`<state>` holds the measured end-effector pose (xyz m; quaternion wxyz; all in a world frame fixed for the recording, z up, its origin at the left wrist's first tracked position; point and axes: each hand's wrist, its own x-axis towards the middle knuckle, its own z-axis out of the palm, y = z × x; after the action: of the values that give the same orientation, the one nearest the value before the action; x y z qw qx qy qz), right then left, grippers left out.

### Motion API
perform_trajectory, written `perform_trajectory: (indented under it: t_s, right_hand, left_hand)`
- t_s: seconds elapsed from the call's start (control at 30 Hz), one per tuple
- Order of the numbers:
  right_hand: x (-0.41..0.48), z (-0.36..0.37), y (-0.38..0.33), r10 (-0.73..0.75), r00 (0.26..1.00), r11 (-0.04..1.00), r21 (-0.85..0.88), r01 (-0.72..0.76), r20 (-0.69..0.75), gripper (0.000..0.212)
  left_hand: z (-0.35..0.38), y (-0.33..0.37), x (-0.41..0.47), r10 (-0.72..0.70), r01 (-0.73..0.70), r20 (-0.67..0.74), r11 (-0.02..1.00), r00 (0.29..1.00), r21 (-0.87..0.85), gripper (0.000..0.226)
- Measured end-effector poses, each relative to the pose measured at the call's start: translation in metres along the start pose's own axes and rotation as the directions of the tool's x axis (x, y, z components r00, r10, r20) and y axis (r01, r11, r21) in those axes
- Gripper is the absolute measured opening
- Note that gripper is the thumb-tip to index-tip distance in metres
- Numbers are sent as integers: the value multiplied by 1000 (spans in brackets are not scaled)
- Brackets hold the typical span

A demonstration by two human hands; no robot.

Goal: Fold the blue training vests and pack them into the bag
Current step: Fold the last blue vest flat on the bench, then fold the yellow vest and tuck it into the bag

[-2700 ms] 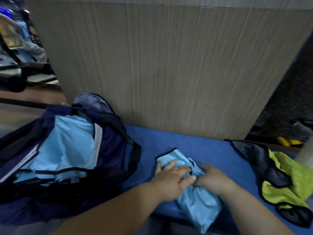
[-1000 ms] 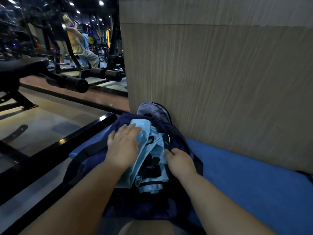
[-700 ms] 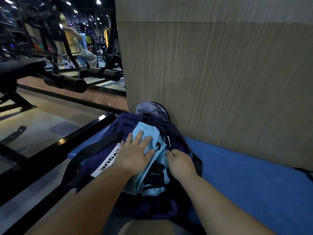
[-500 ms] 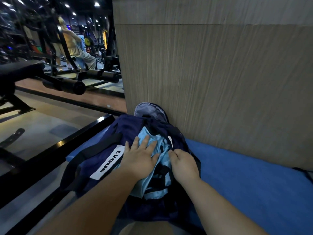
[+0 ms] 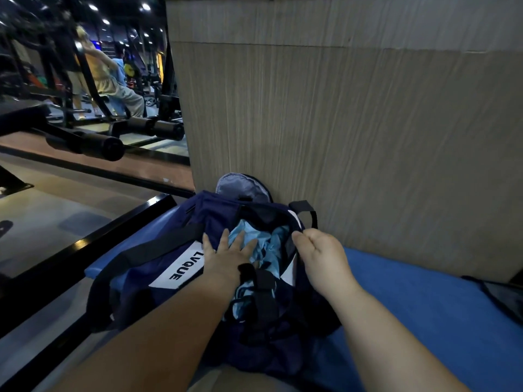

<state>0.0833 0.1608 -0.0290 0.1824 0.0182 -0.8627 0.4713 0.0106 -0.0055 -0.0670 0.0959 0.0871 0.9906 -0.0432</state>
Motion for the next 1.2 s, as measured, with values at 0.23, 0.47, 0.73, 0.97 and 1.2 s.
perform_trajectory:
  t_s: [0.23,0.47,0.73,0.97,1.2]
  right_hand:
    - [-3,-3,16,96,988,989,-126,-81,120,52]
    - [-8,13,34,220,929,949,-287,-133,296,44]
    - [-30,-22,58,228,942,955,-244,-167,246,35]
    - [-46,-94,108,388,922,838,-415,-354,-4,24]
    - [-95,-175,150,495,847,640,-578,-506,-193,27]
  left_hand:
    - [-20,1,-32,-59,-238,-288,422,956,-875,31]
    - [23,26,-46,276,-301,-140,931,951,-208,55]
    - [26,32,-45,92,-286,-419,856,903,-430,60]
    - [9,105,-57,234,-553,-748,807,622,-208,63]
    - [47,234,-66,552,-588,-220,792,805,-163,65]
